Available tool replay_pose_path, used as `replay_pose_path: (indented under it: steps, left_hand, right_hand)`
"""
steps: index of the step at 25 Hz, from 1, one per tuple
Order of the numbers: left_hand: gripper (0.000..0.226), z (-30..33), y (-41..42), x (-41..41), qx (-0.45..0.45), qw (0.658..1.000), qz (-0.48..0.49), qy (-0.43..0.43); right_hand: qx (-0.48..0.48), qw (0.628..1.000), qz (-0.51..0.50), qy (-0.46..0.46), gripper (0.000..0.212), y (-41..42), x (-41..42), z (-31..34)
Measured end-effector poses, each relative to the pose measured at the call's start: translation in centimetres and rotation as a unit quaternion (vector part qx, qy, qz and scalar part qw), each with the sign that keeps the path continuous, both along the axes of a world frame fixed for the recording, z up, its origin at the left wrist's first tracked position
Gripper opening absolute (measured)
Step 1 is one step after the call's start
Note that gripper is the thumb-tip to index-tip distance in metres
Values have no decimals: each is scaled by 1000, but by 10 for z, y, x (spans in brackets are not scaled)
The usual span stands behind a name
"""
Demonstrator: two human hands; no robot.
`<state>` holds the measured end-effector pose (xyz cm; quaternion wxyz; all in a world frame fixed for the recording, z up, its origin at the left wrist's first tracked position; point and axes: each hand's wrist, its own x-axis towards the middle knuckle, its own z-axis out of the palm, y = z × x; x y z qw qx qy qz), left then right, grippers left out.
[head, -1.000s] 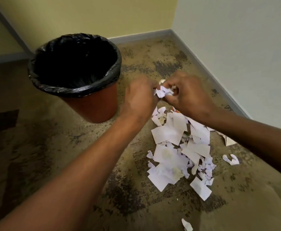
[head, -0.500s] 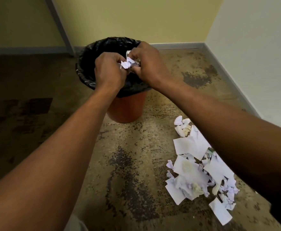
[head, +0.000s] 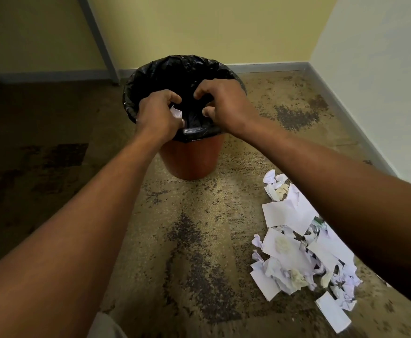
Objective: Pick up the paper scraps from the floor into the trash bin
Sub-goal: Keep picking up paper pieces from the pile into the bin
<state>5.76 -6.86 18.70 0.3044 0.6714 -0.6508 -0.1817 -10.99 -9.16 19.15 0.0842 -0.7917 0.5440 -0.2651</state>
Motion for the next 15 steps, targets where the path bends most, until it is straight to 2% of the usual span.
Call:
replay_pose_path:
  steps: [5, 8, 10, 12, 13, 15]
  left_hand:
    - [51, -5, -4, -7, -2, 1000, -10, -7]
    - [40, 3, 6, -26, -81, 995, -45, -47]
    - [29, 9, 22, -50, -154, 980, -108, -65]
    - [21, 2, 47, -79, -180, 959, -202, -80]
    - [20, -8, 59, -92, -162, 949, -253, -94]
    - [30, -34, 84, -116, -71, 929, -338, -137]
  right_hand:
    - [-24, 1000, 7, 11, 33, 15, -20, 10]
    - [-45, 999, 13, 25, 29, 33, -42, 15]
    - [-49, 999, 14, 18, 25, 54, -64, 10]
    - [-24, 999, -3, 20, 21, 86, -92, -10]
    - [-3, 999, -17, 29, 21, 104, -106, -26]
    - [59, 996, -49, 43, 24, 144, -134, -65]
